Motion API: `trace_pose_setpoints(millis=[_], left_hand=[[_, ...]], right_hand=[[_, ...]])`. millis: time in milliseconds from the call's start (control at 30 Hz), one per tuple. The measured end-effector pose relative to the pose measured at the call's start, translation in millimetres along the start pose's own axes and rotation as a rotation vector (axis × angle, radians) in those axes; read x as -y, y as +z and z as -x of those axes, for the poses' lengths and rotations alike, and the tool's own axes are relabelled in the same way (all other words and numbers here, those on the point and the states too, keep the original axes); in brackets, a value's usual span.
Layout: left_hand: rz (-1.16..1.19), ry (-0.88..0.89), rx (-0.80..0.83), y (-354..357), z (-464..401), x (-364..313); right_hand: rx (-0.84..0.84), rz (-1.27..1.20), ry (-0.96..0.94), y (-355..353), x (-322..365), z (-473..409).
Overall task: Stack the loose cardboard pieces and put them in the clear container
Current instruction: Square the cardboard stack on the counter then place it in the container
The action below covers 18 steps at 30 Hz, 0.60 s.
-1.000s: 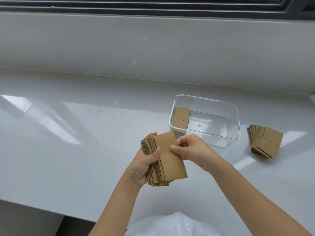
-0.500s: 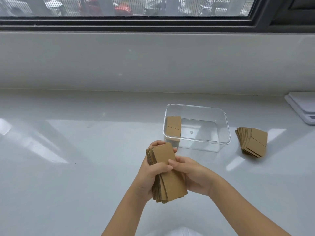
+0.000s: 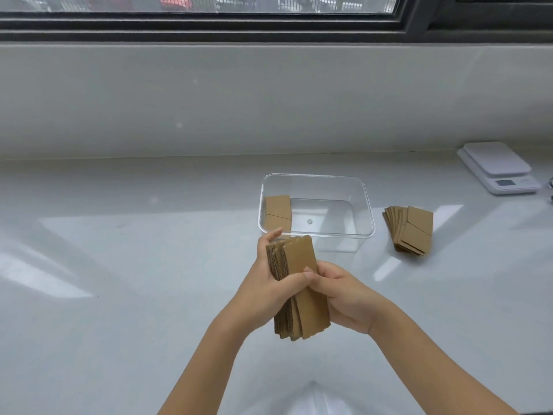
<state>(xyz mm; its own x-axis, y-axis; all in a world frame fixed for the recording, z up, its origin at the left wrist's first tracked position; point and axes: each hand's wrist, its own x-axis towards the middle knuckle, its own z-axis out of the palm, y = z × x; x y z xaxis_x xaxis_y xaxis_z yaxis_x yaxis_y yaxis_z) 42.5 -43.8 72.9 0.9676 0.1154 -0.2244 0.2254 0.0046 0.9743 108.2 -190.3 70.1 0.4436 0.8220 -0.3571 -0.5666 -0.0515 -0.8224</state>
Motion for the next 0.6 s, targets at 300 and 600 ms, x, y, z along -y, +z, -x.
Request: trace_pose_setpoints(millis=[300, 600], left_hand=[[-0.017, -0.162, -0.129, 78.3, -28.0, -11.9], [0.022, -0.32, 0.129, 161.8, -85.7, -10.4]], right_hand=[[-0.374, 0.081, -0.044, -59.3, 16.9, 31.5], [-0.506, -0.032, 0.036, -156.1, 25.4, 88.1]])
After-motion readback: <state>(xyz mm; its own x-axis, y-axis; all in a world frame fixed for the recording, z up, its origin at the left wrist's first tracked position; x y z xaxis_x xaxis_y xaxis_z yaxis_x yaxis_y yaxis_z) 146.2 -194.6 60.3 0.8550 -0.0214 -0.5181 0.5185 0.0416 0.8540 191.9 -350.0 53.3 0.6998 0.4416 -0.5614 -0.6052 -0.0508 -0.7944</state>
